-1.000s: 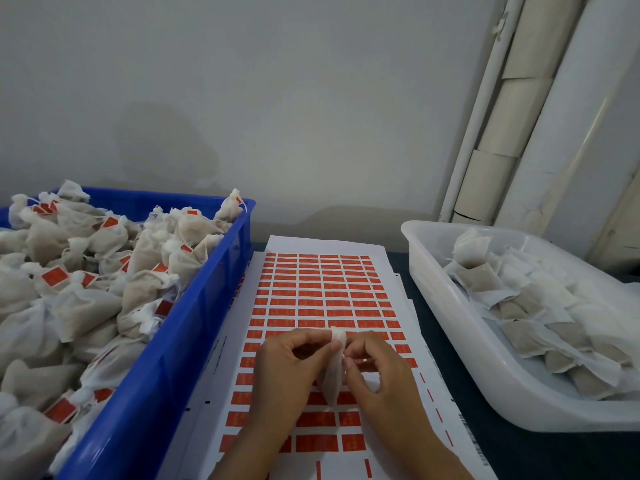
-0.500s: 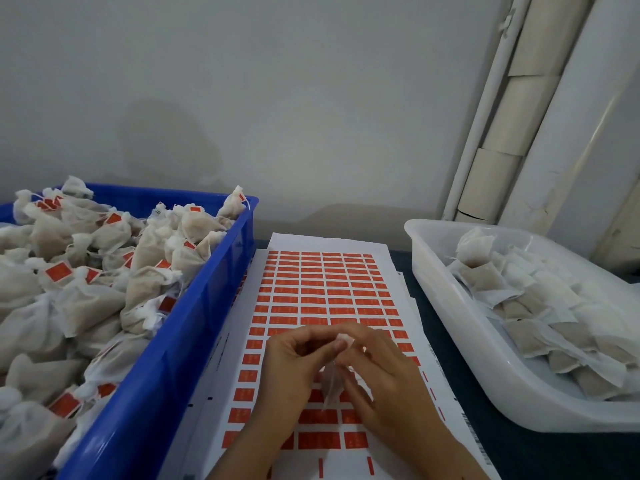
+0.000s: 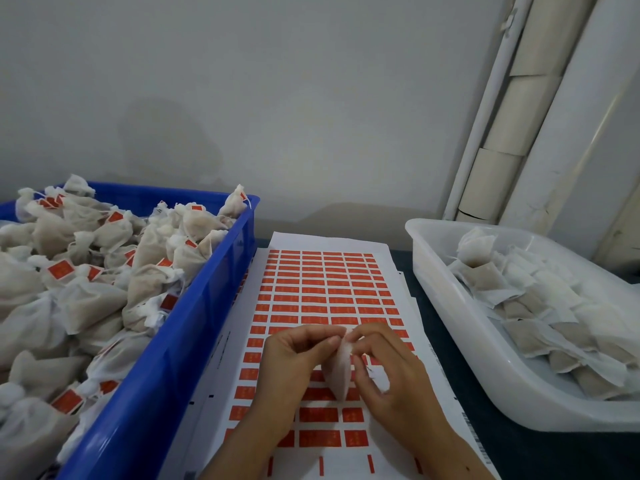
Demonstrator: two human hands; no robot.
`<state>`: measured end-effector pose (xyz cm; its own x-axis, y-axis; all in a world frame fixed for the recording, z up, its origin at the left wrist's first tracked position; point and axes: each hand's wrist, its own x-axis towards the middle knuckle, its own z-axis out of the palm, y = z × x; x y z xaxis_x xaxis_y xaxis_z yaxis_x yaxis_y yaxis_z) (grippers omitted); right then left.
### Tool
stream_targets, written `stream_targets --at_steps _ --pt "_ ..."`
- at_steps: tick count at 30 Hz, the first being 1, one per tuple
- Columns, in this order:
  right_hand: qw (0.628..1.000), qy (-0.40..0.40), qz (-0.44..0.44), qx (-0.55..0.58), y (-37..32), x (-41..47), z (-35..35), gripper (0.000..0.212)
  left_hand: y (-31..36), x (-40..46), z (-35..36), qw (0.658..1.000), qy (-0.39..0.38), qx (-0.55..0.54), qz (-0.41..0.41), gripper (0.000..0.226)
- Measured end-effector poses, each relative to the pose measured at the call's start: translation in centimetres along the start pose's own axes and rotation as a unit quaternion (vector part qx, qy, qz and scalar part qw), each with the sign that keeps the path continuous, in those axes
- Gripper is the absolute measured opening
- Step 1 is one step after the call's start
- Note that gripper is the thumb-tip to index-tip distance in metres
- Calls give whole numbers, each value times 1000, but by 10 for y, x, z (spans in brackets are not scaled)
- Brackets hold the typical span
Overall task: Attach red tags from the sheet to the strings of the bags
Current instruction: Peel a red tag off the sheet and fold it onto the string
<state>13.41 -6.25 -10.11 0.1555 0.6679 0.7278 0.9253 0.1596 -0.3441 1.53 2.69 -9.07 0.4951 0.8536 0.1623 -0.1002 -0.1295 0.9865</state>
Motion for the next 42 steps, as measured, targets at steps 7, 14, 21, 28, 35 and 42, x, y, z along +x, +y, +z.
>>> stream_targets --at_steps 7,14,21,28,35,42 --pt "999 -16 25 39 0 -1 2 15 0 3 1 994 -11 -77 -77 31" --pt "987 -4 111 115 -6 3 0 6 -1 4 3 998 -46 -32 -2 25" --pt "954 1 203 220 -10 7 -1 19 -3 -1 9 990 -15 89 110 30" --pt "945 4 212 248 -13 7 0 20 0 -4 10 981 27 115 152 25" --pt "932 -11 226 283 -15 8 -1 24 1 -5 10 977 20 118 174 24" --pt "912 22 250 323 -14 7 -2 19 0 -4 9 992 -14 47 114 30"
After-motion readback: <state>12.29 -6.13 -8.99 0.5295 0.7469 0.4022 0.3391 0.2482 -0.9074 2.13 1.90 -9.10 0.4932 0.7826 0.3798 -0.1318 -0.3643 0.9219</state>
